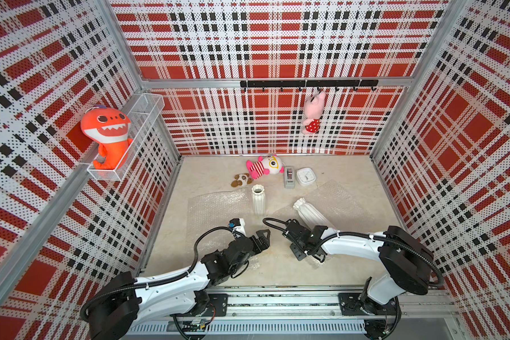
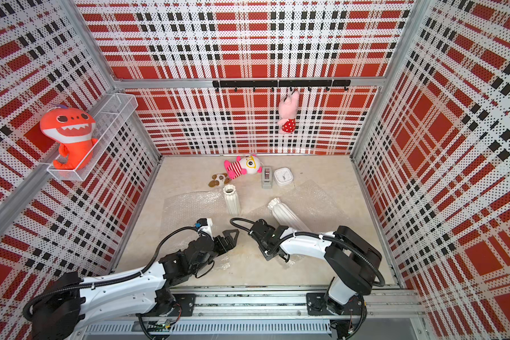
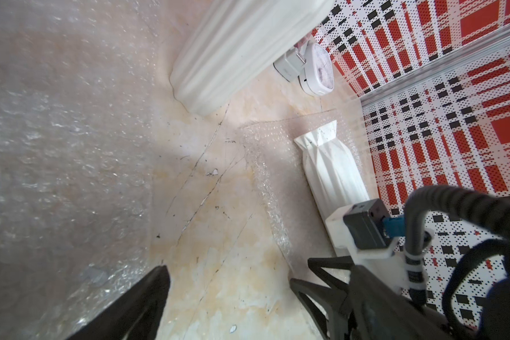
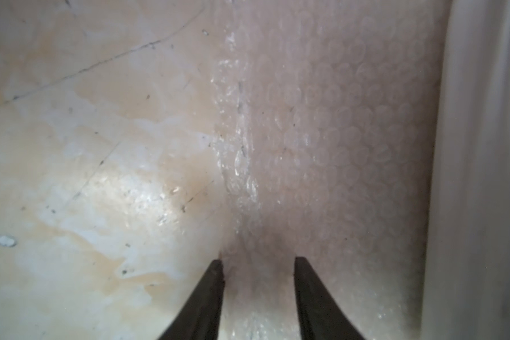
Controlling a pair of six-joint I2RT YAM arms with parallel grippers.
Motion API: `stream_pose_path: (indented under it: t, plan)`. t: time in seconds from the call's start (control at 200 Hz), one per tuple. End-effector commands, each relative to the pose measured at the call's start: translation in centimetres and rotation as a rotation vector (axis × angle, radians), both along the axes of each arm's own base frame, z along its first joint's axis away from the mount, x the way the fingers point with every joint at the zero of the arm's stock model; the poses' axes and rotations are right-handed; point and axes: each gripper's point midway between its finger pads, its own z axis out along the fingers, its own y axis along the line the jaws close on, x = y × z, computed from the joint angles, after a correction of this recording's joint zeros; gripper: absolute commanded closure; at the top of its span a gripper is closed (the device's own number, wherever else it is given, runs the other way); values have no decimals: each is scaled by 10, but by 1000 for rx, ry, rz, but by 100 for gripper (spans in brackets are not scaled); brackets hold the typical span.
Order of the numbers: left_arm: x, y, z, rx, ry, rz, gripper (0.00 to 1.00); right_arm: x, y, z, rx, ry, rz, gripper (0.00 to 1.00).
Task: Wrap vases in bubble wrap
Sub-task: Place the vase in bubble wrap, then wrap the vase in bubble wrap.
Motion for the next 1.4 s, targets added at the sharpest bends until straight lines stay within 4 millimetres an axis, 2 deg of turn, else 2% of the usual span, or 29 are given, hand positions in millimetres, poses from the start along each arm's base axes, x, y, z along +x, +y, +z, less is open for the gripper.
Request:
stream_pose_path:
  t: [0.0,0.321,0.411,0.461,0.681,0.897,1.122,1.393]
  plan:
    - [3,-4,4,-21,-10,-6,2,7,-7,-7,-27,-34,-27,63]
    - [4,-9,-1,-30,-3,-14,2,16,-5,-6,-4,-57,-26,85]
    - [5,-10,-1,-29,0,-17,2,16,2,-4,24,-48,-4,97]
    - [4,-11,-2,-31,3,-22,2,14,12,-2,67,-33,21,100]
    - [4,-8,-3,-15,9,-21,2,9,39,12,197,17,53,100]
    - [3,-3,-4,-3,20,-17,2,11,58,39,299,10,58,100]
    - [4,-10,-3,8,25,-38,2,18,42,60,262,-27,44,100]
    - [4,-43,1,7,22,-101,2,25,17,77,294,-16,18,100]
